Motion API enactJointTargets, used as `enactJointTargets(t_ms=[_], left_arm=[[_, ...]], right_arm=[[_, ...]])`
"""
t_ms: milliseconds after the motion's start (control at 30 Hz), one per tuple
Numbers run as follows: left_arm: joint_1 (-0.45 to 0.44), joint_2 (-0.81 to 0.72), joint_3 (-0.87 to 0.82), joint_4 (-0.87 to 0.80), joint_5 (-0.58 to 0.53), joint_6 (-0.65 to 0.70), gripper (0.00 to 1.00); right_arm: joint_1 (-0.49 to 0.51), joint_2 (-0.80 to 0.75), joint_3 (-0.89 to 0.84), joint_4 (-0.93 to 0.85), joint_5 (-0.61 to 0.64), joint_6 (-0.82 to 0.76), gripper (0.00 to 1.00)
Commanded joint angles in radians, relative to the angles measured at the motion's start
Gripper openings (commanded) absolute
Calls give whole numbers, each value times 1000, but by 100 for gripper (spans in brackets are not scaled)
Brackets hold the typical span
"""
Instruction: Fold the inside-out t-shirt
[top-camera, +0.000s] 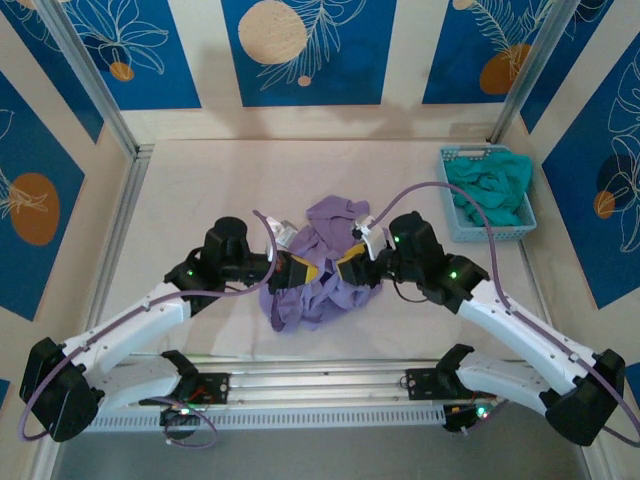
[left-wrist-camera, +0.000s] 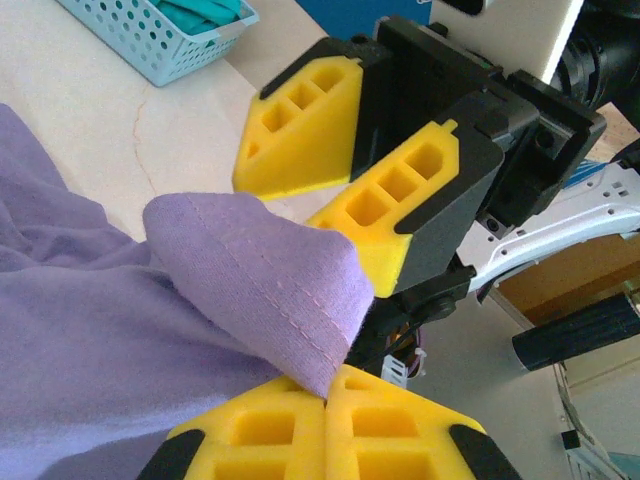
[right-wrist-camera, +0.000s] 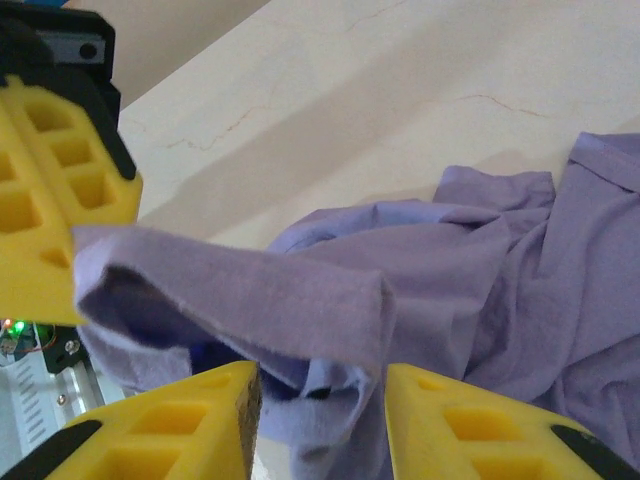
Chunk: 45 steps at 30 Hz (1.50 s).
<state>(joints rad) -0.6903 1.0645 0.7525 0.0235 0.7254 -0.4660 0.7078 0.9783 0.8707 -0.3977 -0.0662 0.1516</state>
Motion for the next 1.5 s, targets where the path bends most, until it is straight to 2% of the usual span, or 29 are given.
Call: enactJointTargets(t_ms=[0,133,533,733,833,967,1133,1333,1467], left_arm=[[7,1,16,33,29,-2,0],[7,-1,16,27,30,2,0],[21,9,24,-11,-16,10,0],[74,0,16,-41,-126,17,0],[91,-20,-9,-39,-161,37,6],[93,-78,-27,-122,-291,70,18],[83,-189,-64,-219,-437,64,44],[-13,-280,-46,-420,-659,73,63],[-104,-301,-31,-508,-780,60,65]], right_arm=[[4,24,45,1,7,-10,39],[4,55,67,14,-13,-28,38],[8,54,123,-13,-80,-33,0],[3,59,185,-48,-246,70,0],[2,81,190,6,-341,152,0],[4,109,184,77,-353,237,0],[11,164,173,159,-330,331,0],[18,211,170,236,-285,416,0],[21,239,181,257,-254,457,0]])
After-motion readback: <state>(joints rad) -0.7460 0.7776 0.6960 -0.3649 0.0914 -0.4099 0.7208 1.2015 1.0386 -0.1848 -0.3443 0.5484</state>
